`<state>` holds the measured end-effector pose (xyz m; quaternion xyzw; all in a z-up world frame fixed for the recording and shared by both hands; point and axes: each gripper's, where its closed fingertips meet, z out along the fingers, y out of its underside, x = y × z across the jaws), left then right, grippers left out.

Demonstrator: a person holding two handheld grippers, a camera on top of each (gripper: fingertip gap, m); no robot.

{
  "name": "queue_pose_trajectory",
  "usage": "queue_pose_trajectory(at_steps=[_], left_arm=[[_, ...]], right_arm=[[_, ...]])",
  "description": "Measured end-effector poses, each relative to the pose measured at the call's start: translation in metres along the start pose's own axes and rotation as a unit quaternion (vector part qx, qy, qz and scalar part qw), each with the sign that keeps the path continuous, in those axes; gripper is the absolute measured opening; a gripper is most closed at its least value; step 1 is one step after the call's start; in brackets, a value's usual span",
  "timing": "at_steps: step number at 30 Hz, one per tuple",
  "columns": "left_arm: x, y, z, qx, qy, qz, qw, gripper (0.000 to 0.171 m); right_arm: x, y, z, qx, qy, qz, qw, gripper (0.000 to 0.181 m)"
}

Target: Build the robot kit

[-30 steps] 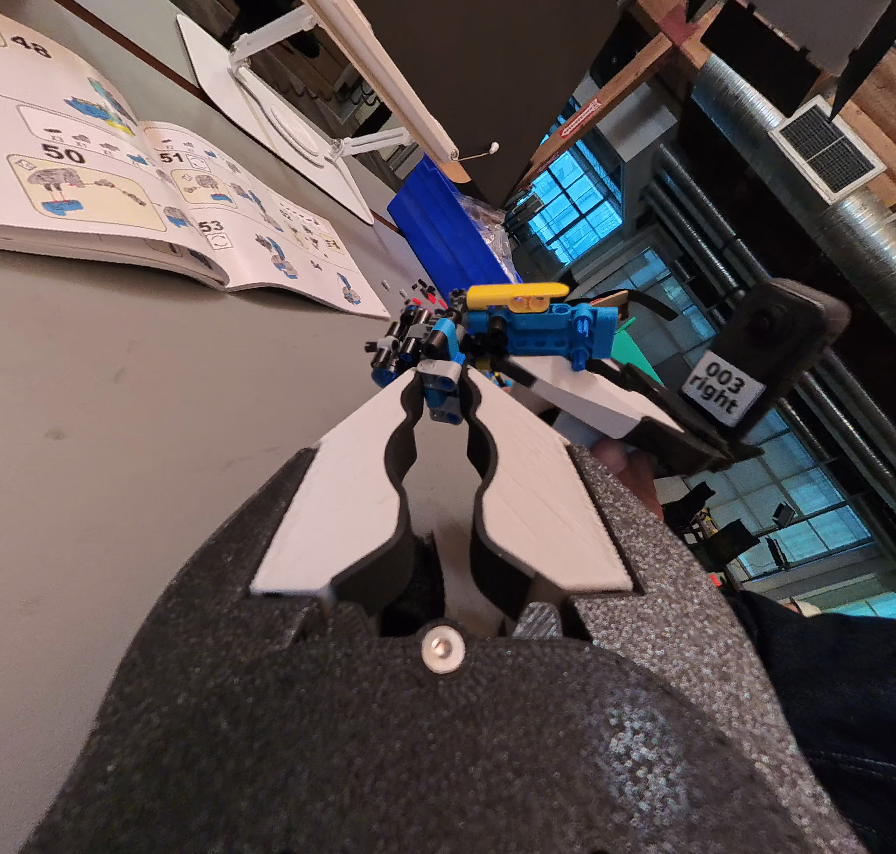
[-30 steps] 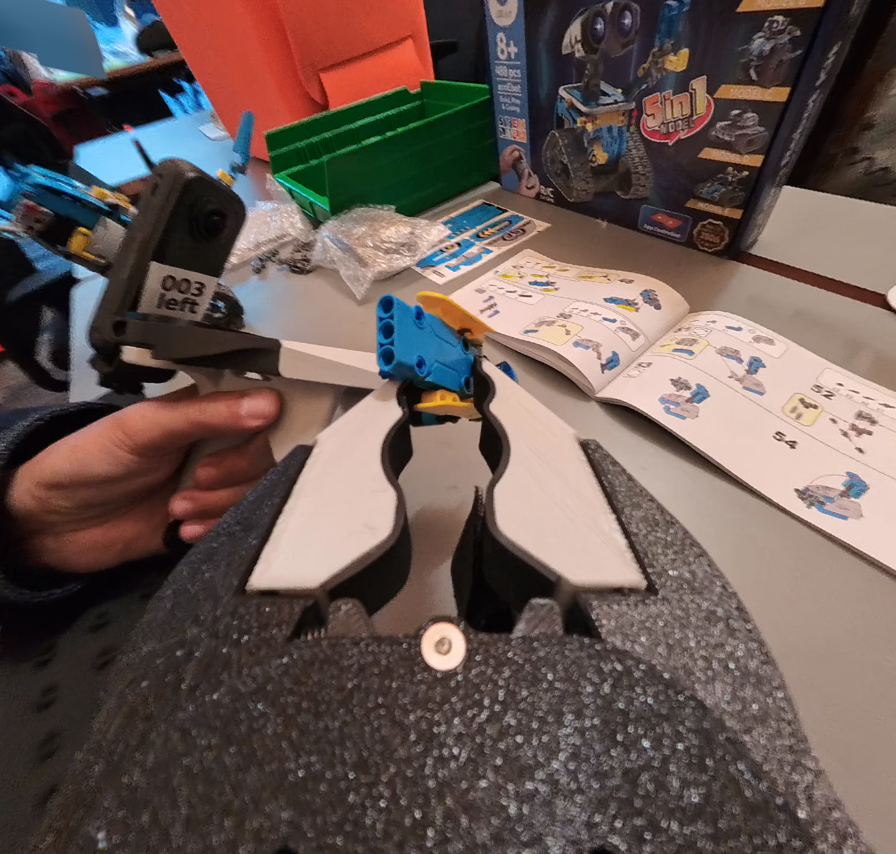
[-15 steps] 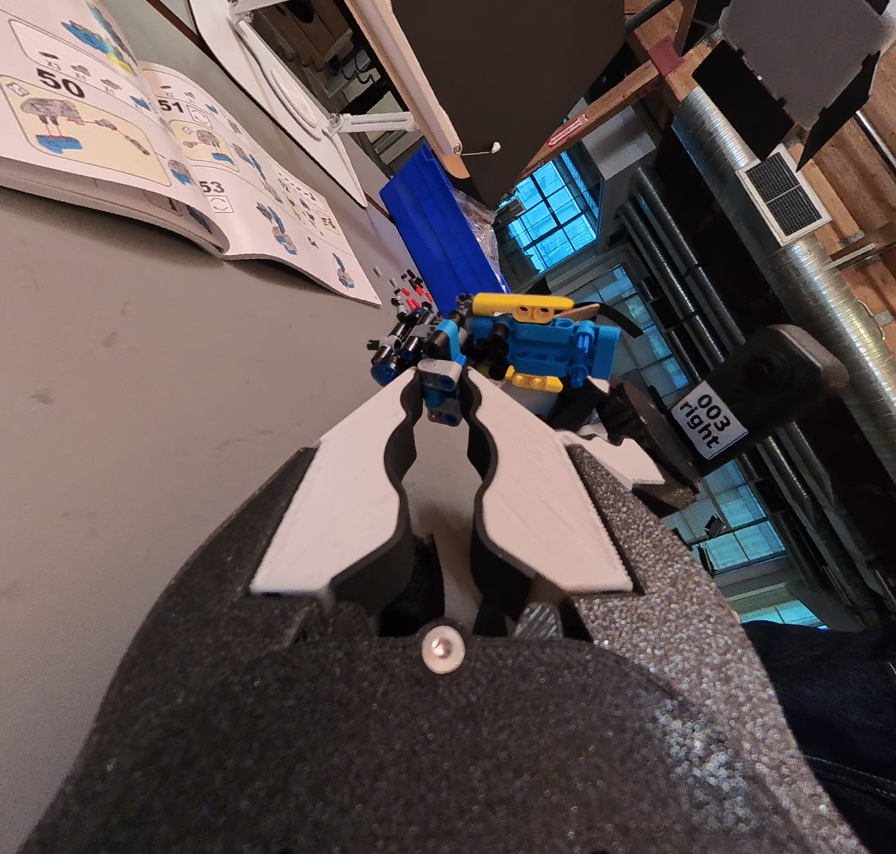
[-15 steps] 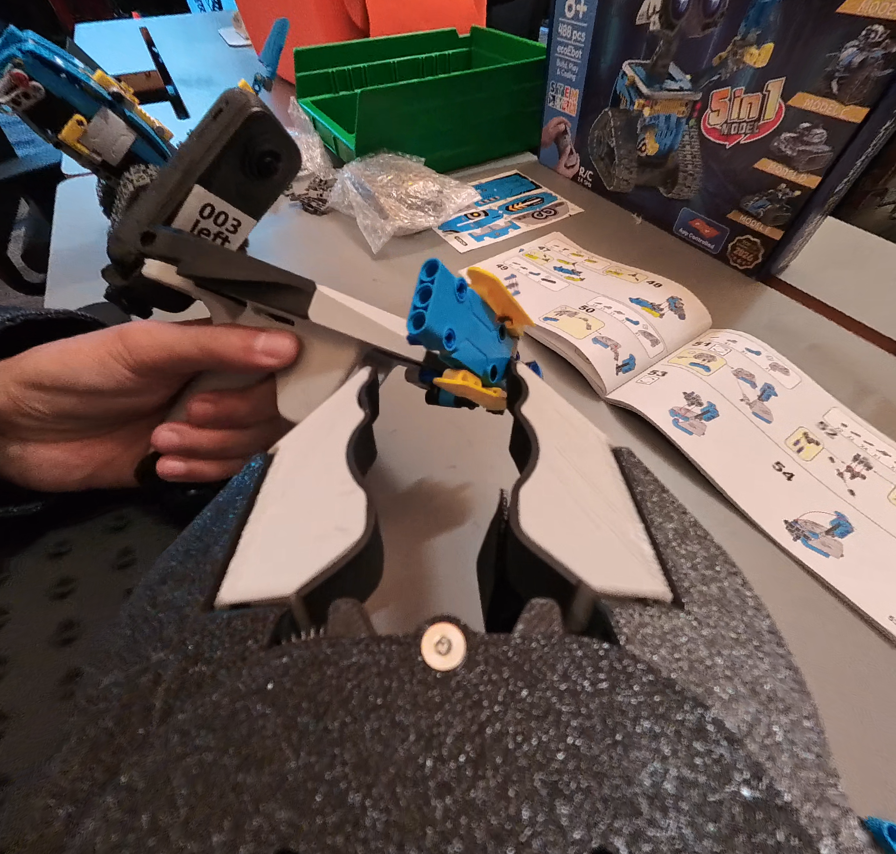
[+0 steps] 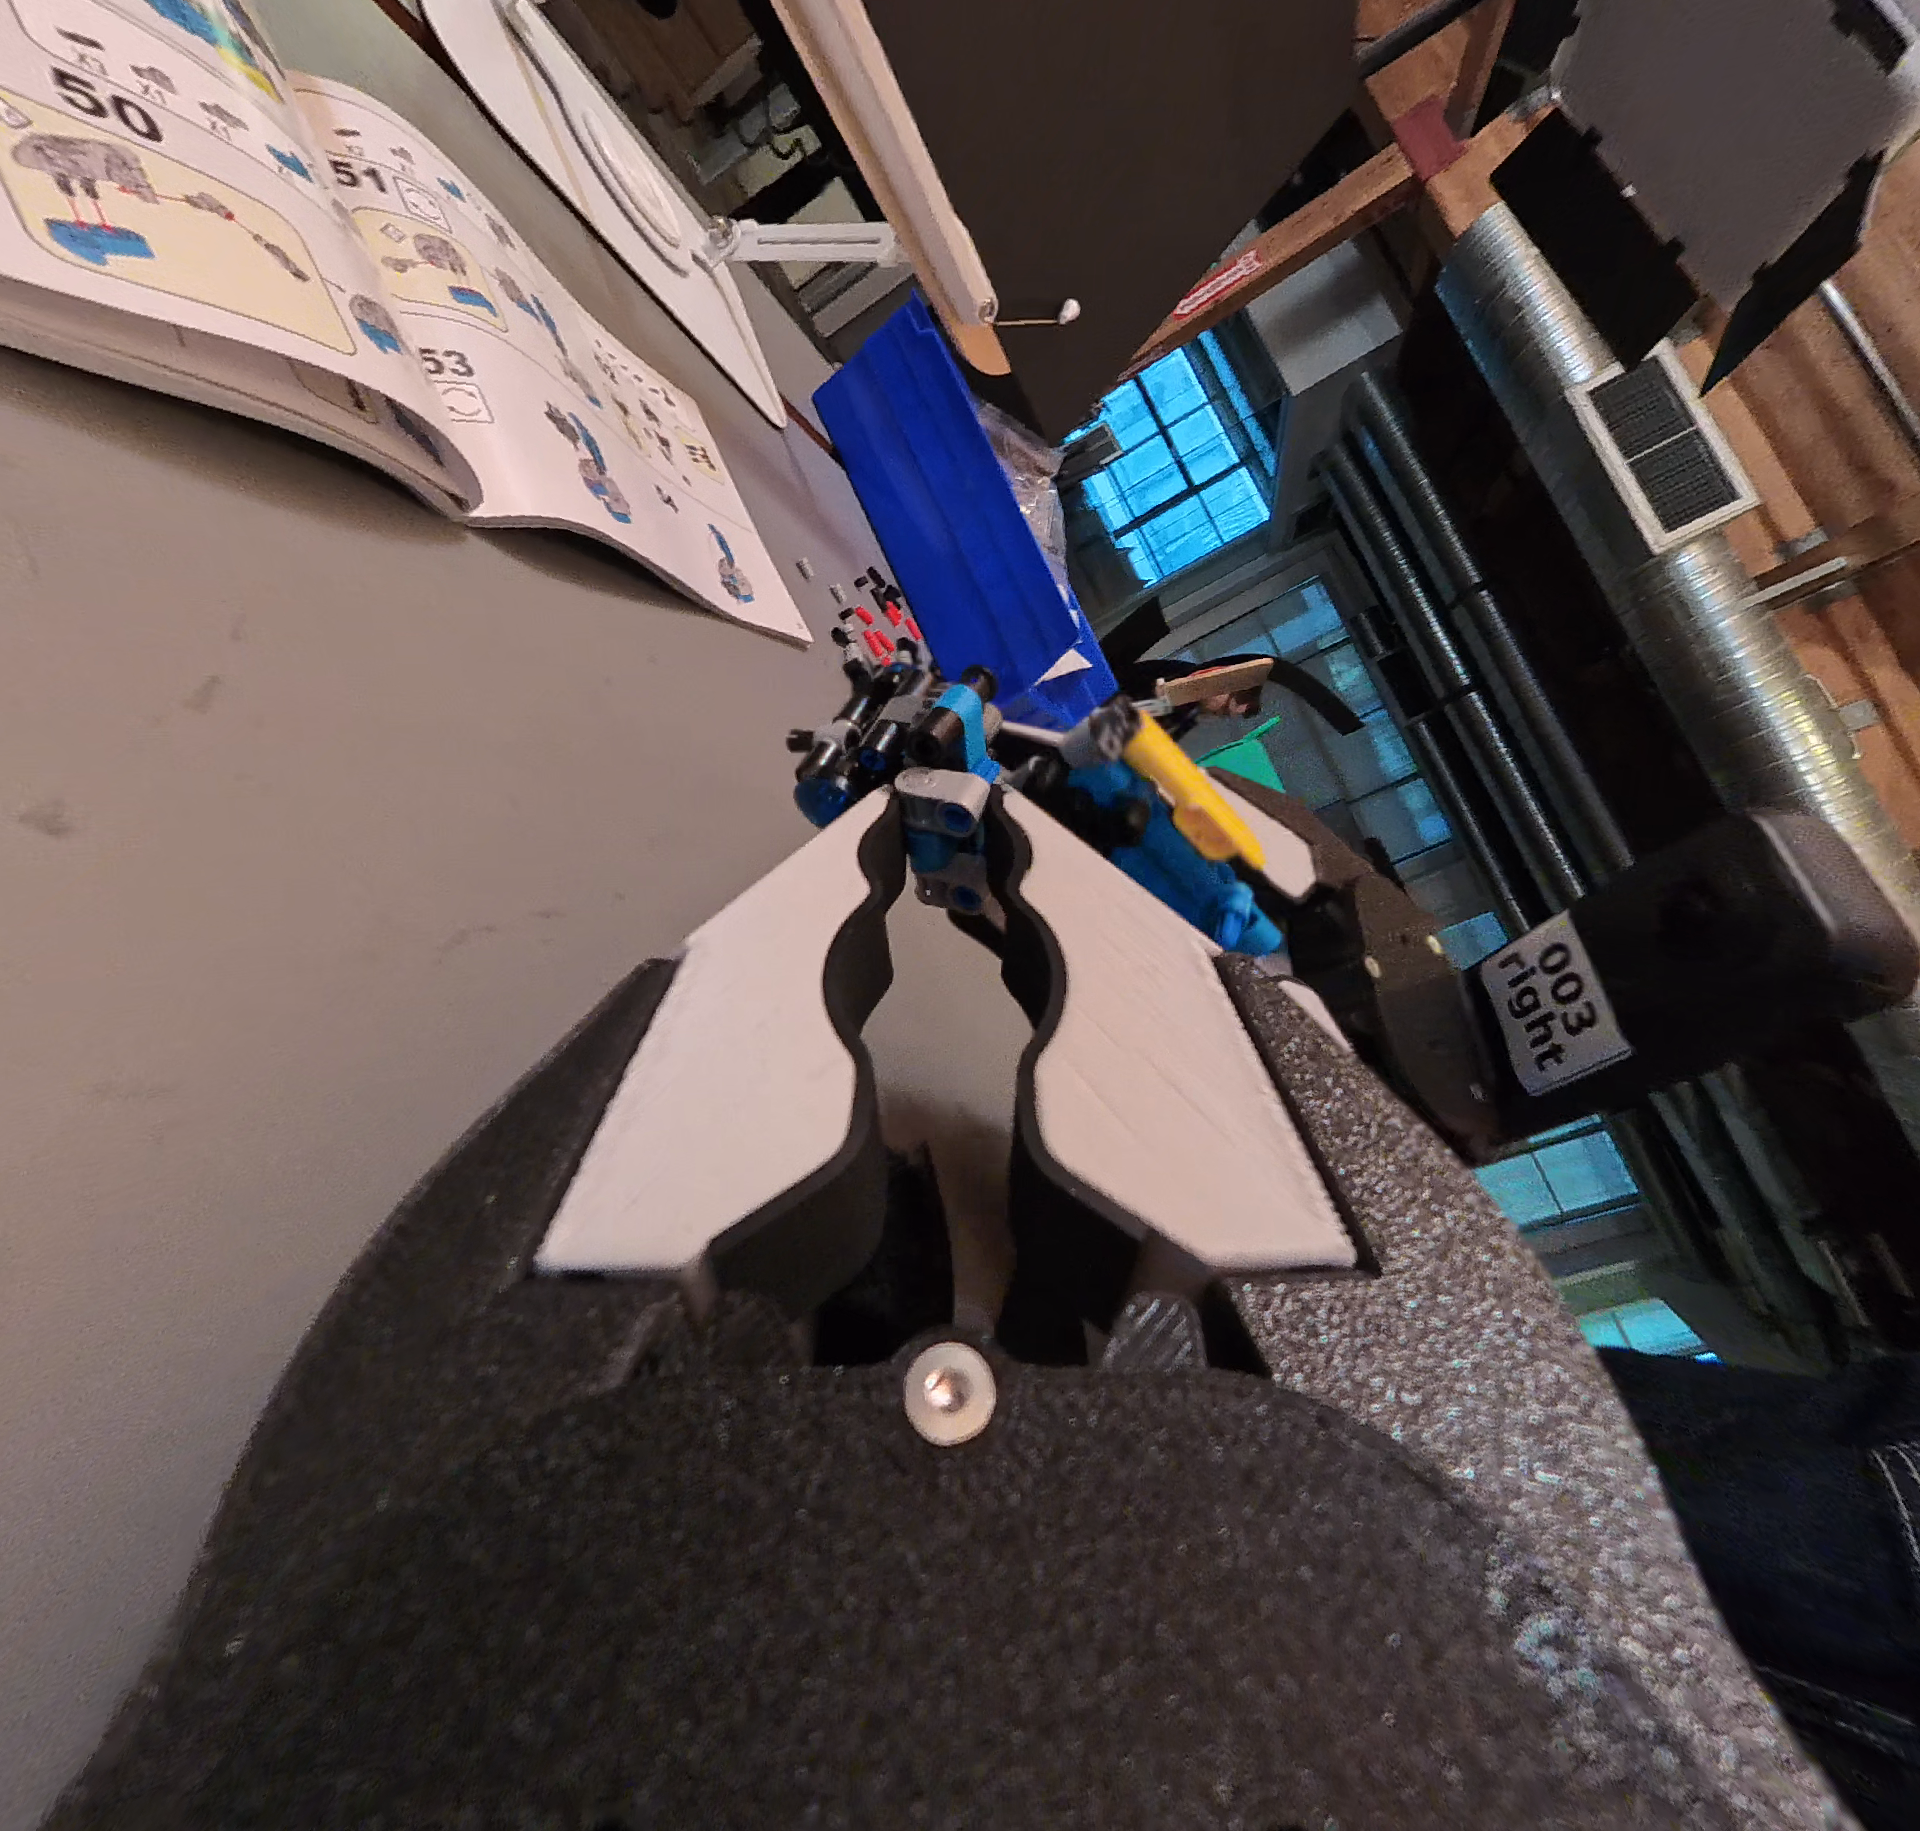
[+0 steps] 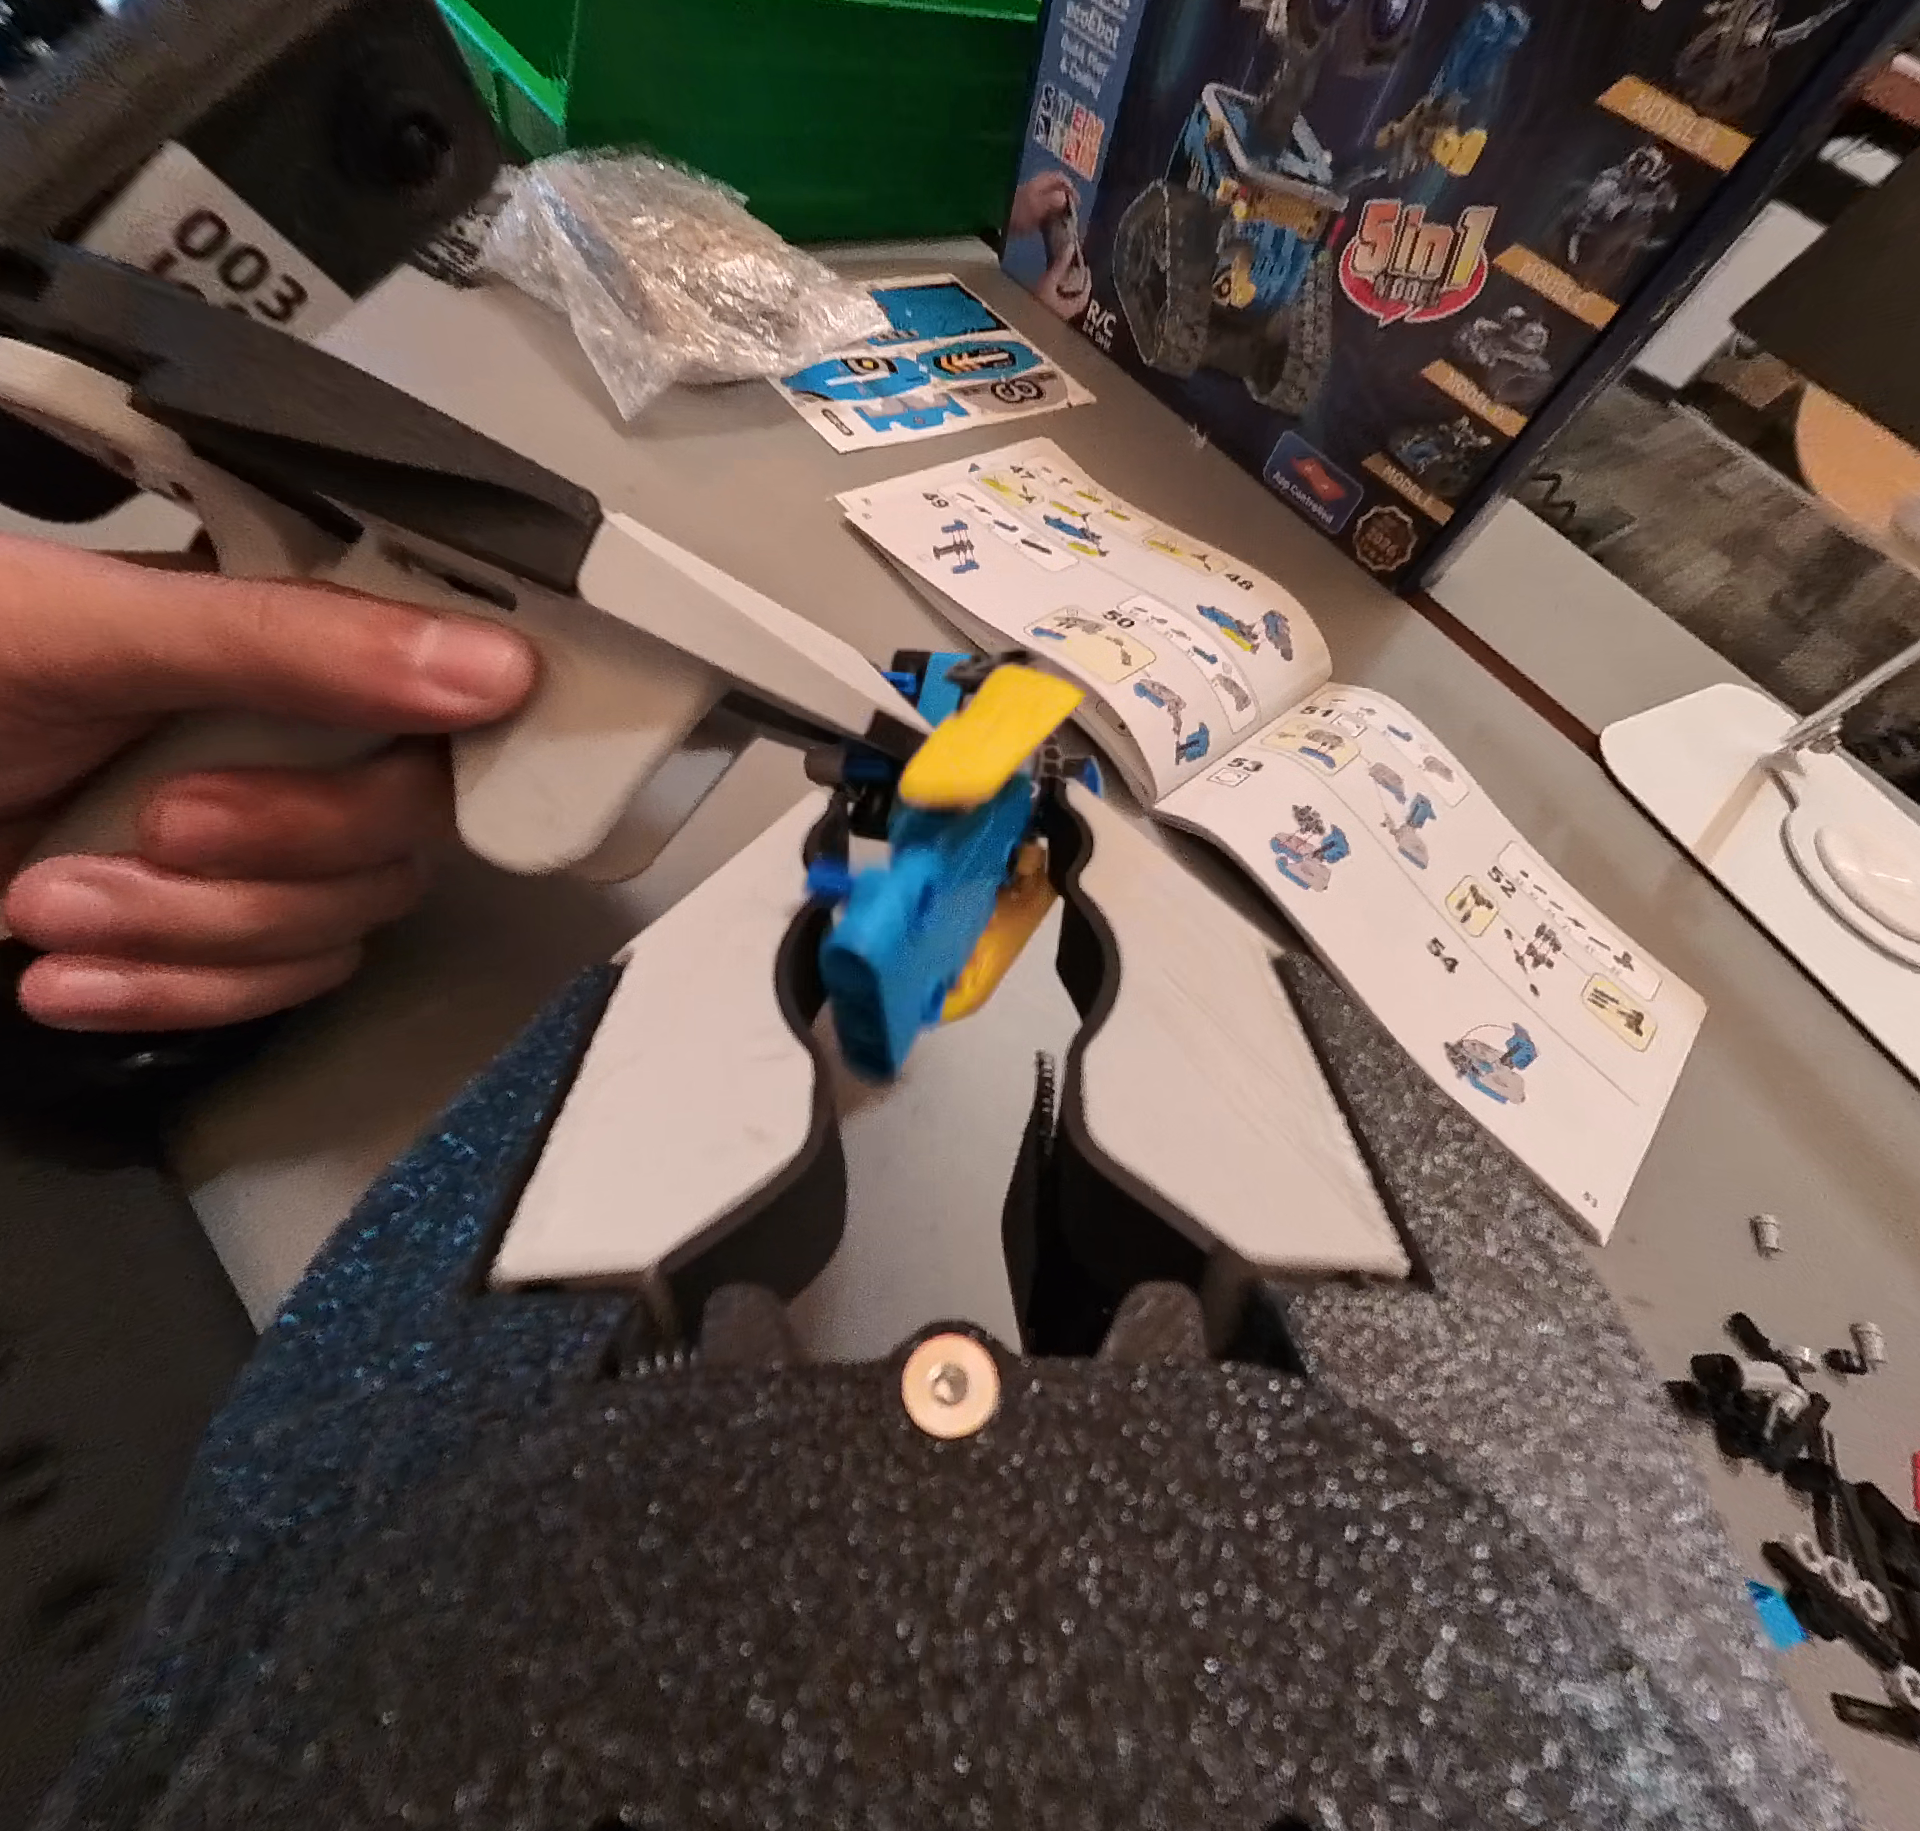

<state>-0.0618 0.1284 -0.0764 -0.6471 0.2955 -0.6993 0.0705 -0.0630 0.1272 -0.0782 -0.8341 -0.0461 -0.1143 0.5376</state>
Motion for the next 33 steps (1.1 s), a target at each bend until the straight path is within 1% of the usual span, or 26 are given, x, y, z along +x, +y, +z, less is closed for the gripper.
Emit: queue_pose_trajectory(at_steps=[3, 4, 7, 10, 12, 14, 16, 18, 19, 20, 22, 24, 25, 26, 27, 28, 30, 32, 33], left_arm=[[-0.001, 0.001, 0.0, -0.003, 0.003, -0.009, 1.0, 0.015], [-0.002, 0.002, 0.0, -0.005, -0.005, 0.0, 1.0, 0.015], [-0.004, 0.004, 0.001, -0.018, -0.035, 0.05, 0.998, 0.014], [-0.009, 0.009, 0.001, -0.049, -0.085, 0.135, 0.986, 0.014], [-0.011, 0.013, 0.001, -0.076, -0.107, 0.195, 0.972, 0.014], [-0.014, 0.018, 0.002, -0.098, -0.124, 0.235, 0.959, 0.014], [-0.019, 0.025, 0.004, -0.126, -0.147, 0.281, 0.94, 0.014], [-0.025, 0.029, 0.004, -0.153, -0.174, 0.343, 0.91, 0.014], [-0.027, 0.03, 0.004, -0.161, -0.186, 0.375, 0.894, 0.015], [-0.028, 0.028, 0.003, -0.158, -0.196, 0.398, 0.882, 0.014], [-0.027, 0.024, 0.001, -0.156, -0.203, 0.43, 0.866, 0.015], [-0.02, 0.02, -0.004, -0.14, -0.193, 0.452, 0.86, 0.015], [-0.018, 0.02, -0.008, -0.142, -0.186, 0.458, 0.858, 0.015], [-0.021, 0.021, -0.011, -0.148, -0.186, 0.459, 0.856, 0.015], [-0.024, 0.021, -0.015, -0.151, -0.188, 0.457, 0.856, 0.015], [-0.025, 0.023, -0.018, -0.157, -0.182, 0.45, 0.86, 0.015], [-0.024, 0.026, -0.019, -0.161, -0.163, 0.433, 0.872, 0.015], [-0.021, 0.024, -0.018, -0.154, -0.156, 0.426, 0.878, 0.015], [-0.019, 0.024, -0.018, -0.15, -0.149, 0.426, 0.88, 0.015]], right_arm=[[-0.001, 0.001, 0.0, -0.006, -0.003, 0.003, 1.0, 0.038], [-0.001, 0.002, 0.001, -0.009, -0.005, 0.006, 1.0, 0.038], [-0.002, 0.006, 0.002, -0.021, -0.015, 0.025, 0.999, 0.038], [-0.003, 0.014, 0.003, -0.049, -0.034, 0.044, 0.997, 0.036], [-0.002, 0.018, 0.001, -0.055, -0.047, 0.057, 0.996, 0.03], [-0.001, 0.024, 0.0, -0.06, -0.07, 0.085, 0.992, 0.023], [-0.001, 0.034, 0.0, -0.076, -0.085, 0.106, 0.988, 0.021], [-0.004, 0.043, 0.002, -0.084, -0.099, 0.129, 0.983, 0.017], [-0.004, 0.046, 0.003, -0.09, -0.11, 0.143, 0.979, 0.016], [-0.005, 0.047, 0.003, -0.091, -0.122, 0.157, 0.976, 0.014], [-0.005, 0.044, -0.003, -0.09, -0.148, 0.173, 0.97, 0.023], [-0.007, 0.044, -0.018, -0.092, -0.186, 0.146, 0.967, 0.034], [-0.01, 0.05, -0.028, -0.101, -0.205, 0.102, 0.968, 0.035], [0.0, 0.059, -0.033, -0.111, -0.178, 0.044, 0.977, 0.034], [0.003, 0.067, -0.039, -0.118, -0.173, -0.011, 0.978, 0.036], [-0.003, 0.074, -0.044, -0.129, -0.195, -0.04, 0.972, 0.037], [-0.012, 0.084, -0.041, -0.14, -0.211, -0.081, 0.964, 0.047], [-0.003, 0.094, -0.029, -0.15, -0.172, -0.153, 0.961, 0.053], [-0.001, 0.094, -0.025, -0.149, -0.166, -0.167, 0.96, 0.059]])
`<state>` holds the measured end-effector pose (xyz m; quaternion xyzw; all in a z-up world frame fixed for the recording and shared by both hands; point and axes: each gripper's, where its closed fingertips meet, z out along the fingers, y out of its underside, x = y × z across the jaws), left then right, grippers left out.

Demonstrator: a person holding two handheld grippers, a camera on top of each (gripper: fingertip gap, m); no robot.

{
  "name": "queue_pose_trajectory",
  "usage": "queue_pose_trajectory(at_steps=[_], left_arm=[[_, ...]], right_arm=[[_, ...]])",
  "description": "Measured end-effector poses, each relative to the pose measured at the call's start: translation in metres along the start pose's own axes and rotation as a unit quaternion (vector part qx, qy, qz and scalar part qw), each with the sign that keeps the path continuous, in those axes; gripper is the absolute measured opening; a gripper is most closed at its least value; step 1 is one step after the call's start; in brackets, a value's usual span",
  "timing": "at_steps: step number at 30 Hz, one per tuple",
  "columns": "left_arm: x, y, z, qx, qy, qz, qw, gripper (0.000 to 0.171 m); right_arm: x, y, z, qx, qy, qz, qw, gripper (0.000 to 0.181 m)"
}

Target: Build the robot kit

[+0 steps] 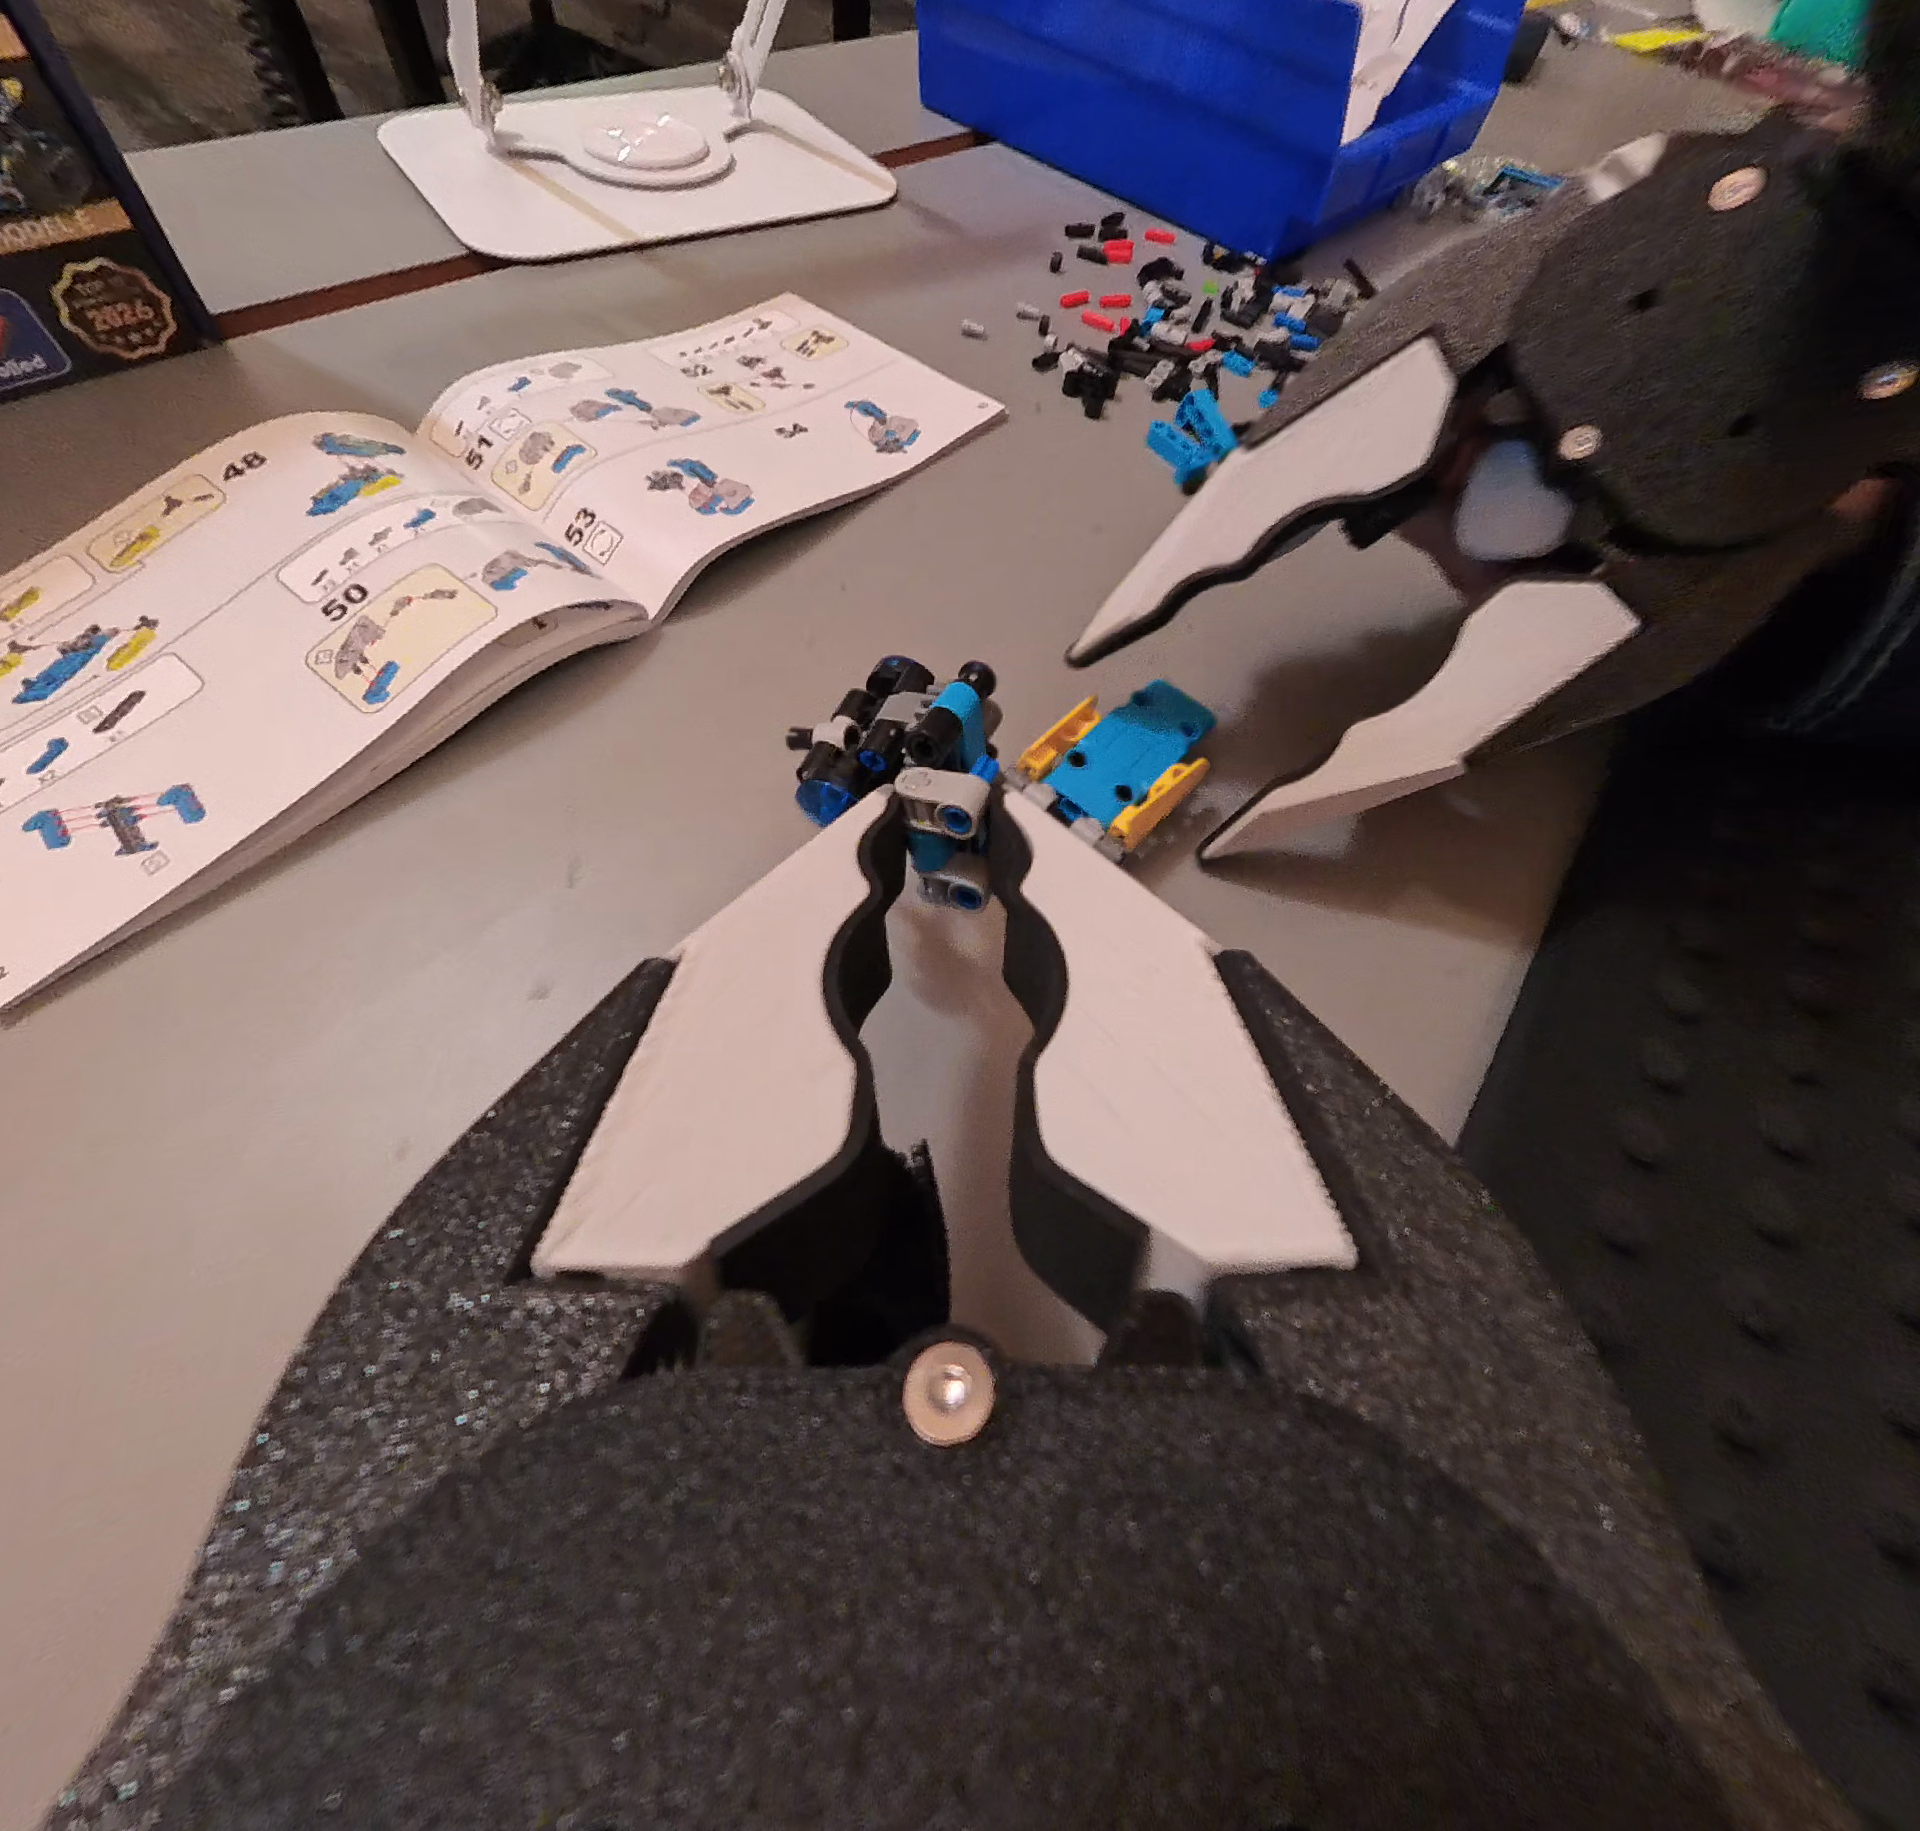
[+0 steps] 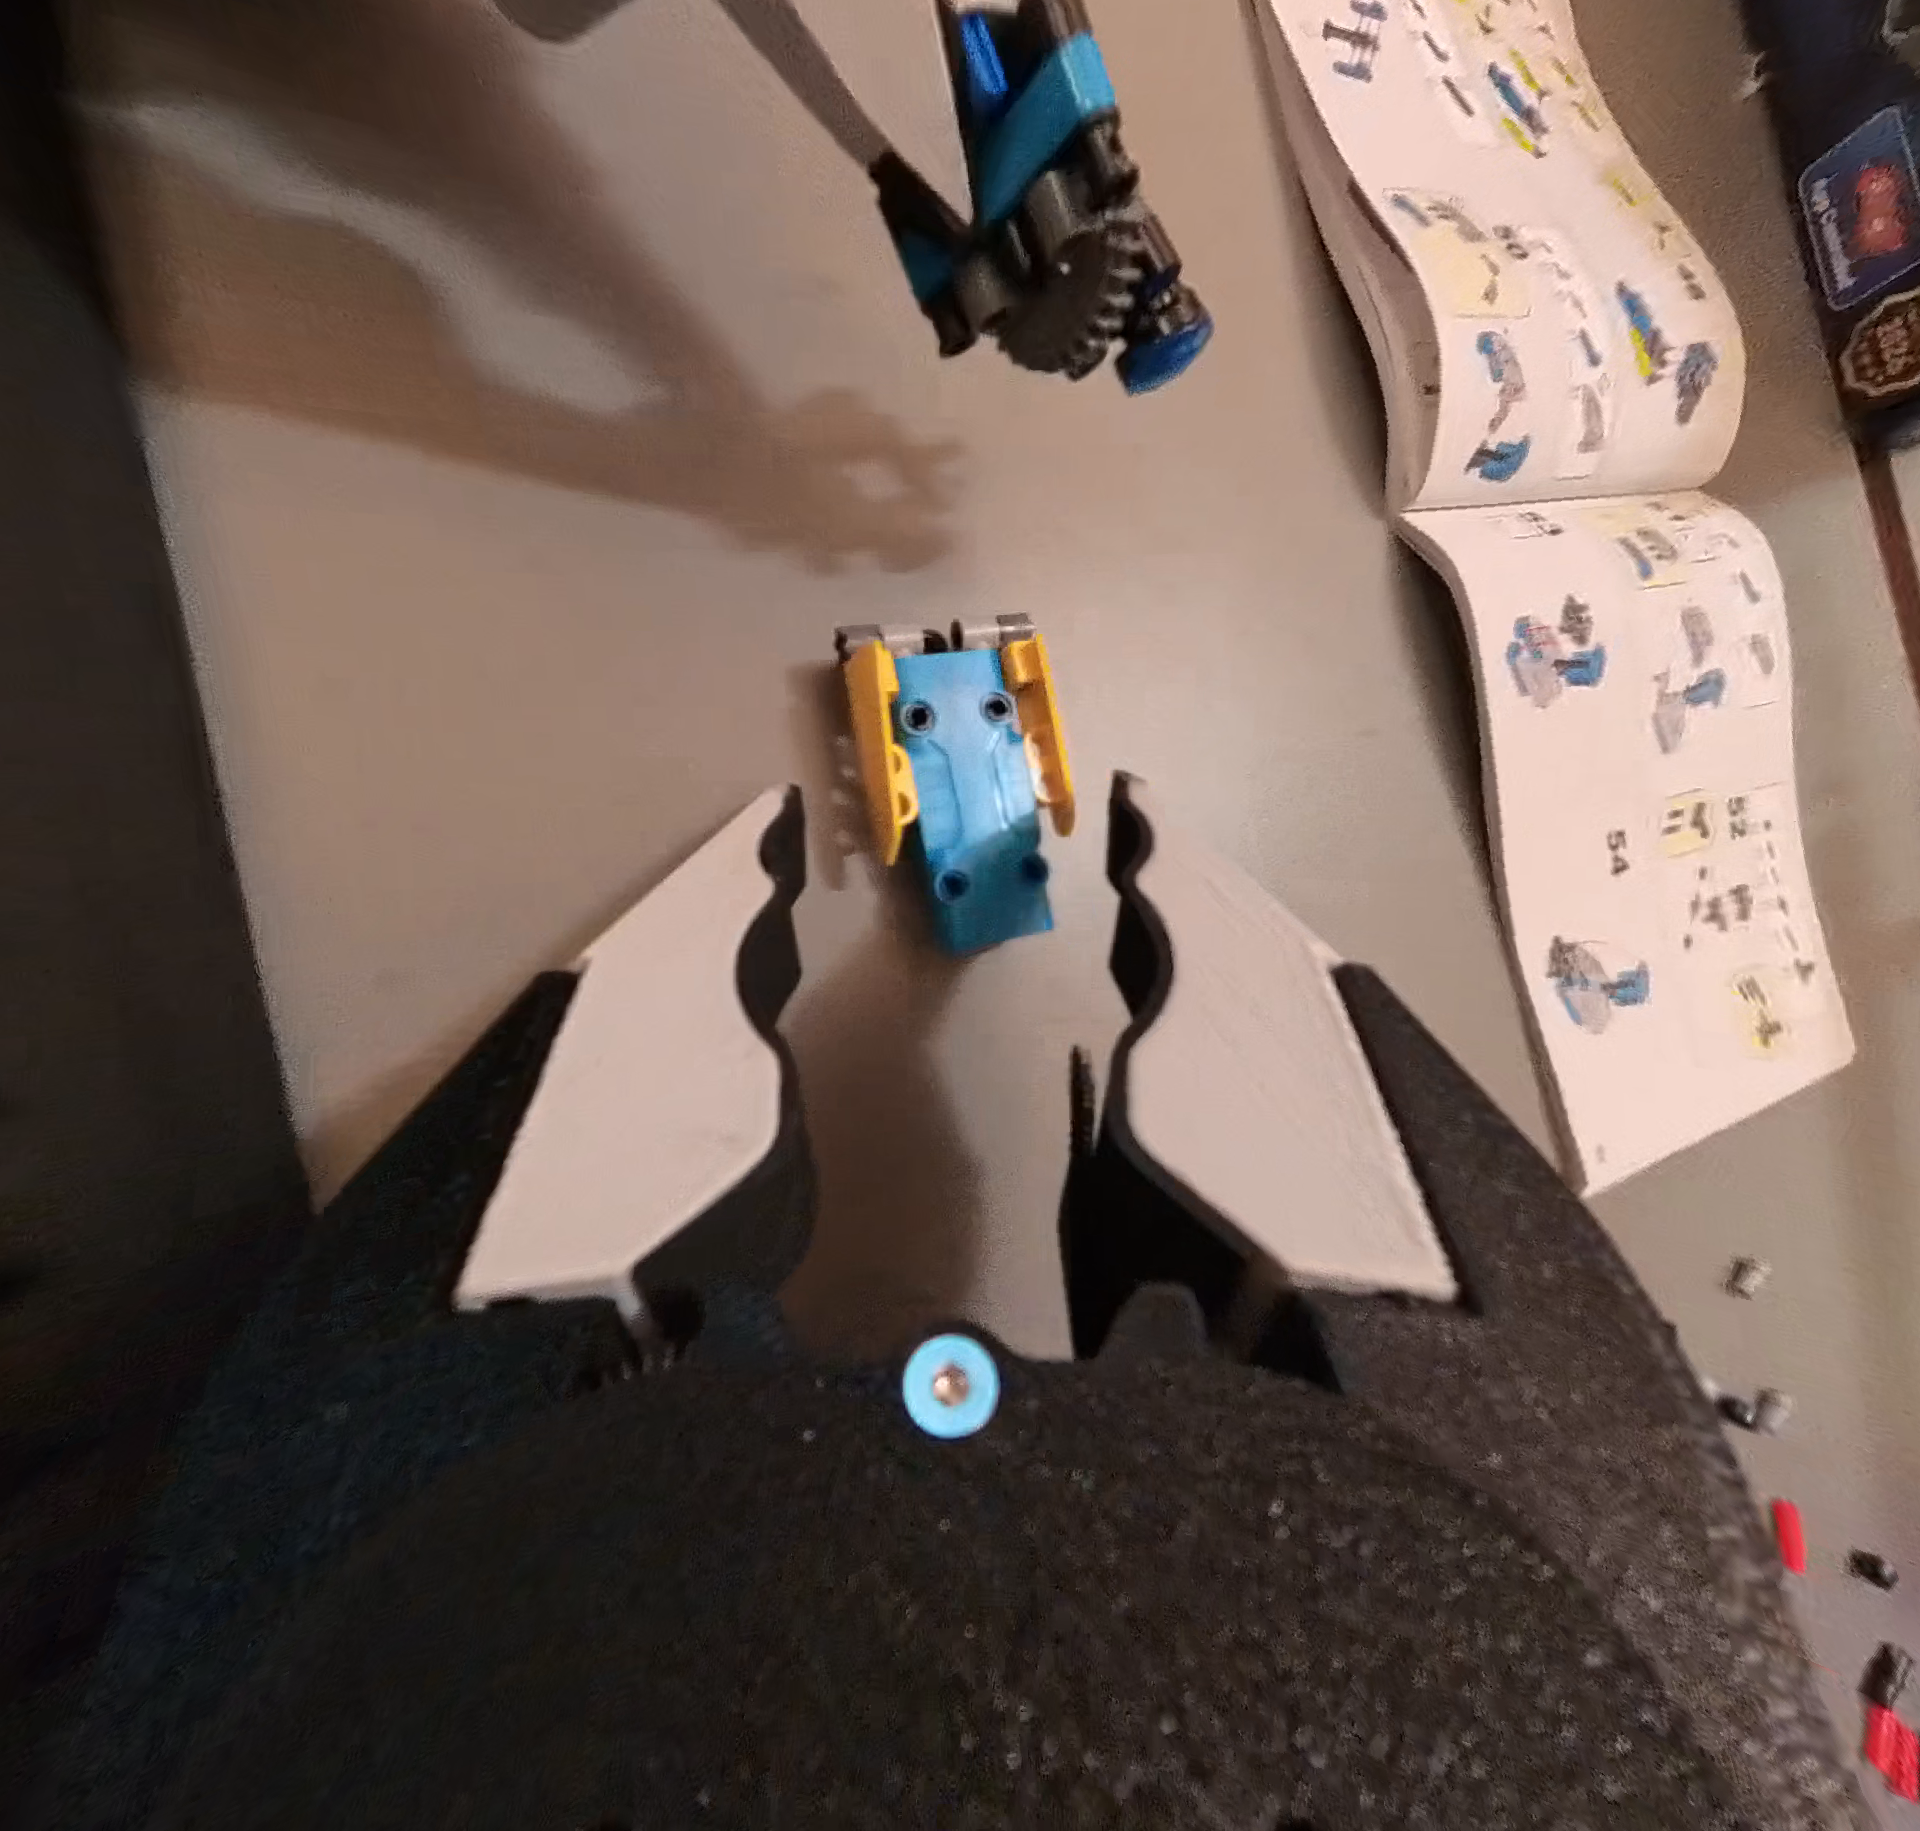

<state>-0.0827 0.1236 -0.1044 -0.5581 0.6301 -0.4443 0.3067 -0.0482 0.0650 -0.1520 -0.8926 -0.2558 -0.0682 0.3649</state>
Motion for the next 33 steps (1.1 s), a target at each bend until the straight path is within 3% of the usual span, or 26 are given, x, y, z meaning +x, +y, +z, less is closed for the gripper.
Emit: queue_pose_trajectory(at_steps=[3, 6, 8, 10, 12, 13, 14, 16, 17, 18, 21, 22, 30, 33], left_arm=[[0.005, -0.008, -0.004, 0.026, 0.012, 0.004, 1.0, 0.015], [0.013, -0.019, -0.01, 0.059, 0.039, 0.016, 0.997, 0.015], [0.016, -0.024, -0.014, 0.079, 0.051, 0.019, 0.995, 0.015], [0.018, -0.034, -0.021, 0.11, 0.068, 0.002, 0.992, 0.015], [0.019, -0.05, -0.034, 0.163, 0.084, -0.019, 0.983, 0.015], [0.018, -0.058, -0.042, 0.192, 0.089, -0.026, 0.977, 0.015], [0.015, -0.065, -0.049, 0.217, 0.082, -0.023, 0.972, 0.015], [0.011, -0.076, -0.062, 0.258, 0.042, 0.016, 0.965, 0.015], [0.012, -0.08, -0.067, 0.273, 0.022, 0.046, 0.961, 0.015], [0.016, -0.083, -0.071, 0.284, 0.005, 0.088, 0.955, 0.015], [0.034, -0.085, -0.071, 0.293, -0.026, 0.196, 0.935, 0.014], [0.038, -0.083, -0.069, 0.287, -0.034, 0.215, 0.933, 0.015], [0.038, -0.071, -0.053, 0.238, -0.075, 0.291, 0.923, 0.015], [0.038, -0.066, -0.046, 0.216, -0.097, 0.333, 0.913, 0.014]], right_arm=[[-0.003, -0.009, 0.006, 0.014, -0.043, 0.025, 0.999, 0.065], [-0.006, -0.005, 0.015, -0.014, -0.095, 0.053, 0.994, 0.073], [-0.005, -0.01, 0.017, -0.006, -0.12, 0.066, 0.991, 0.041], [-0.003, -0.012, 0.018, -0.012, -0.129, 0.086, 0.988, 0.041], [0.002, -0.032, 0.006, 0.042, -0.154, 0.168, 0.973, 0.041], [0.006, -0.051, -0.008, 0.101, -0.181, 0.238, 0.949, 0.041], [0.012, -0.072, -0.027, 0.165, -0.218, 0.316, 0.909, 0.04], [0.018, -0.11, -0.069, 0.285, -0.327, 0.455, 0.777, 0.039], [0.016, -0.119, -0.082, 0.312, -0.374, 0.496, 0.719, 0.04], [0.013, -0.122, -0.084, 0.317, -0.394, 0.524, 0.685, 0.04], [0.006, -0.131, -0.093, 0.357, -0.436, 0.542, 0.623, 0.04], [0.005, -0.131, -0.09, 0.361, -0.431, 0.547, 0.62, 0.04], [-0.002, -0.118, -0.075, 0.338, -0.372, 0.519, 0.691, 0.04], [-0.002, -0.111, -0.071, 0.327, -0.371, 0.524, 0.694, 0.04]])
